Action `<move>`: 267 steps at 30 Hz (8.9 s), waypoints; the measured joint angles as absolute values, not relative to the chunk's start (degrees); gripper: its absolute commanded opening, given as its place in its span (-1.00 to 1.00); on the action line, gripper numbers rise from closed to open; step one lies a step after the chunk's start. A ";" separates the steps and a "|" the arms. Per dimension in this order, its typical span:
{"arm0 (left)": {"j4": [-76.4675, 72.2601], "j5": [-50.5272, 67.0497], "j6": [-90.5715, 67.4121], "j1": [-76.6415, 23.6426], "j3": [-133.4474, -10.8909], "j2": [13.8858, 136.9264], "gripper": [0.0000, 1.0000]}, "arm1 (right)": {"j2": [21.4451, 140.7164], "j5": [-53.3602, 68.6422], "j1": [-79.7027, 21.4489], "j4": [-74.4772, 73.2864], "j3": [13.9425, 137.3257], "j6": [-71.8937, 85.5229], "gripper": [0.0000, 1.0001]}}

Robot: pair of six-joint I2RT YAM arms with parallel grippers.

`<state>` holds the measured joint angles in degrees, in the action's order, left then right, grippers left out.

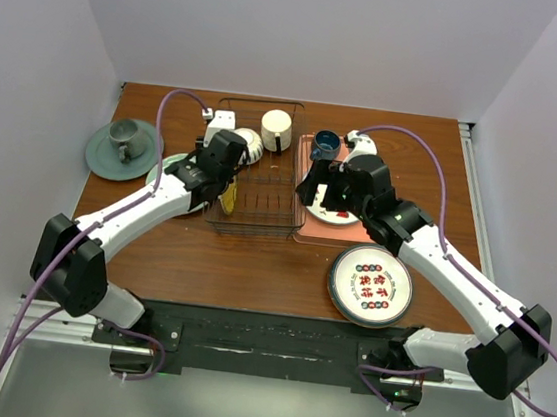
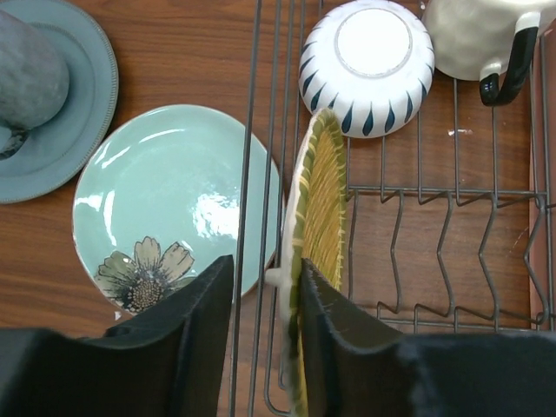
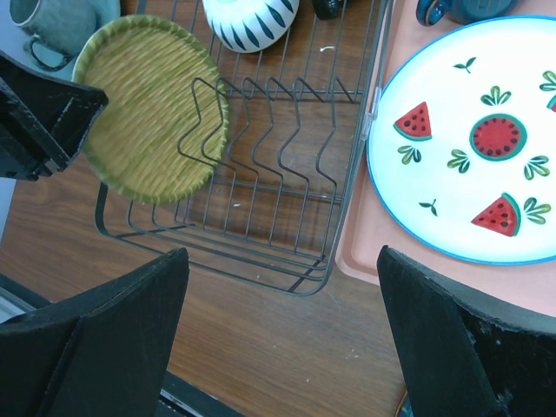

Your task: Load the mixed dishes into the dish rack

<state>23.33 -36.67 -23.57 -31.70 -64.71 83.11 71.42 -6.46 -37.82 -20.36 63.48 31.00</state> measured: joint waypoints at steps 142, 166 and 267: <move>25.96 -20.75 -51.75 1.37 -38.09 47.13 -1.00 | 67.29 11.40 -34.54 -14.68 56.49 30.44 0.93; 32.69 -10.98 -49.89 1.37 -55.40 40.60 -1.00 | 76.20 18.87 -39.51 -4.32 60.34 31.86 0.95; 32.99 17.65 -27.05 0.93 -75.44 55.96 -1.00 | 71.37 -9.34 -41.19 -10.28 59.94 38.28 0.78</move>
<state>32.99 17.65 -27.05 0.93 -75.44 55.96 71.37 -9.34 -41.19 -10.28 59.94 38.28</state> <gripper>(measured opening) 0.196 0.888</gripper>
